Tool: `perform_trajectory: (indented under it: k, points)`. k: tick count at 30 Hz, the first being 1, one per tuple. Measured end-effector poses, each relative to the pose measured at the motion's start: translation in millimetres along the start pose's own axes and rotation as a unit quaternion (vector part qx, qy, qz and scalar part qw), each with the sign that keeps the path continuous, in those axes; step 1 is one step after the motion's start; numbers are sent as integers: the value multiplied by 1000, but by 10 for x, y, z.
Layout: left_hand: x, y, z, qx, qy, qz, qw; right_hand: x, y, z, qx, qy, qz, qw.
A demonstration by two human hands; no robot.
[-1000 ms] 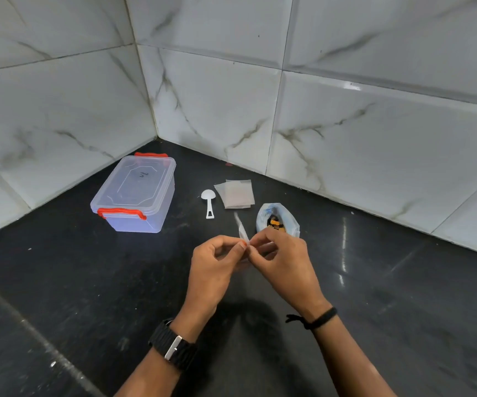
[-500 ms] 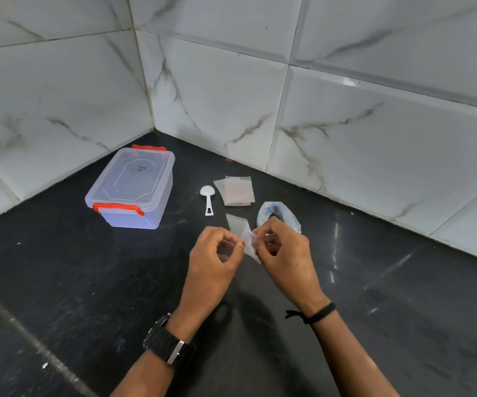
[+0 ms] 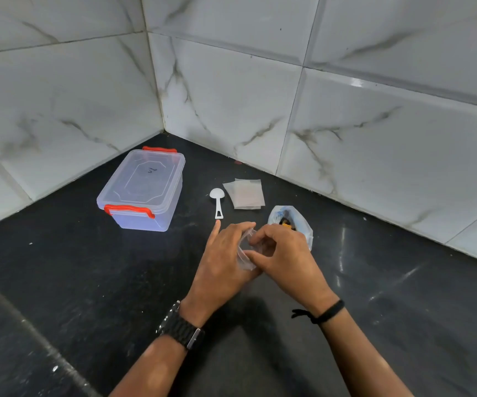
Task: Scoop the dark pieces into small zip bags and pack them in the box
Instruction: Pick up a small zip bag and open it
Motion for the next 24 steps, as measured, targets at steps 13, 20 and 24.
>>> perform_trajectory:
  k: [13, 20, 24]
  points:
    - [331, -55, -518, 130, 71, 80, 986, -413, -655, 202, -104, -263, -97, 954]
    - [458, -47, -774, 158, 33, 109, 981, -1050, -1333, 560, -103, -9, -86, 991]
    - [425, -54, -829, 176, 23, 108, 978, -1300, -1479, 549, -62, 113, -108, 986]
Point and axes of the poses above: each hand's wrist, its own y-axis away from the middle knuckle, its own x-axis out of the back of the hand, z = x × y, the point moved 6 cm from there along -y, towards the middle knuckle
